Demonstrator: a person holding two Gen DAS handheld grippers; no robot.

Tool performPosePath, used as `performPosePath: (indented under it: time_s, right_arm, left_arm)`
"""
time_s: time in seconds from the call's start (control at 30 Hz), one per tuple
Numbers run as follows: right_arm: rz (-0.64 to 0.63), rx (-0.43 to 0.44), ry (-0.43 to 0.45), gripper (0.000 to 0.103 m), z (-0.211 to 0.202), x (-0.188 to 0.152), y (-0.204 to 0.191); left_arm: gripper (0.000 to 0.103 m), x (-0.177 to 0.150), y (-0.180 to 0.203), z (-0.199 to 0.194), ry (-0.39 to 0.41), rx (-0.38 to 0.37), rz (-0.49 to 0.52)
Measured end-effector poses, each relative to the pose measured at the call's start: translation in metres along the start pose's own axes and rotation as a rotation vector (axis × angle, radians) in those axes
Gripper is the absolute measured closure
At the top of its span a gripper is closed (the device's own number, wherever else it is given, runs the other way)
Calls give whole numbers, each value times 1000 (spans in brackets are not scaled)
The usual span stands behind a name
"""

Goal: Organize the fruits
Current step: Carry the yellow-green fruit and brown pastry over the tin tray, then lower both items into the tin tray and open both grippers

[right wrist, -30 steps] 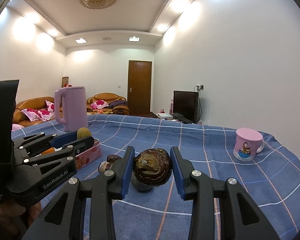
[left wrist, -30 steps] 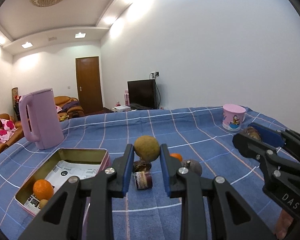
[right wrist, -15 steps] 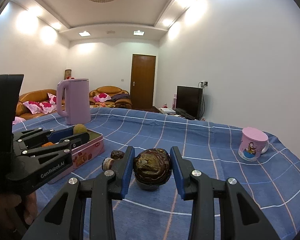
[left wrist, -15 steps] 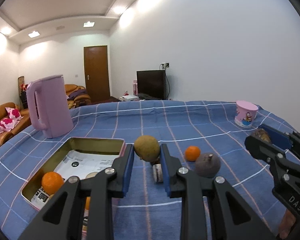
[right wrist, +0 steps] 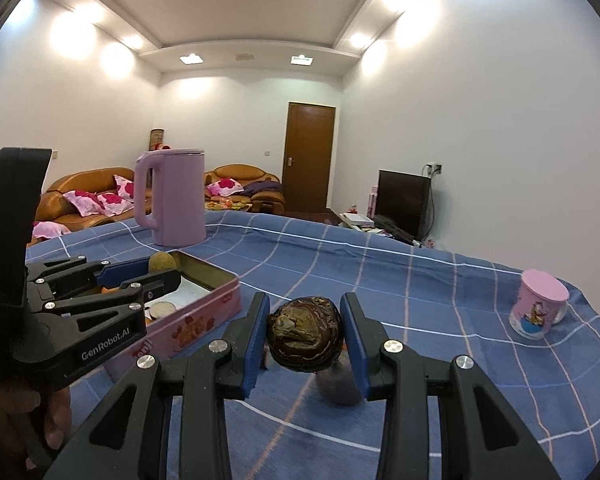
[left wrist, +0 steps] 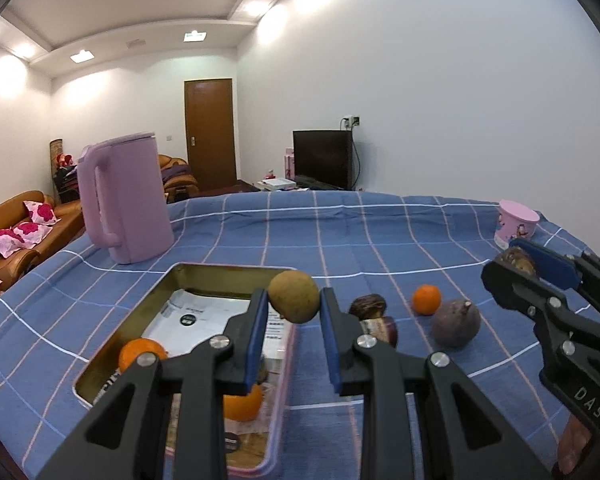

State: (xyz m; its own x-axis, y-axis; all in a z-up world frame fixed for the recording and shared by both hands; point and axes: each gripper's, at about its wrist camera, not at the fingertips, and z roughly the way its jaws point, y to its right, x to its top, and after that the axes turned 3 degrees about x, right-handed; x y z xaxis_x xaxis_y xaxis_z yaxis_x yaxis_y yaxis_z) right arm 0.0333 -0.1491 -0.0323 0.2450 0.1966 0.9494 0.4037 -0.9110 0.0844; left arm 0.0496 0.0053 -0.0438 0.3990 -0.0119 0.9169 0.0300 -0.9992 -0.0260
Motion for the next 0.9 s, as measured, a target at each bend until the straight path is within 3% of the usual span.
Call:
performPosePath:
  time_s: [0.9]
  right_arm:
    - [-81, 174, -68, 64, 76, 32, -70]
  left_arm:
    - [75, 2, -60, 37, -110, 108, -22]
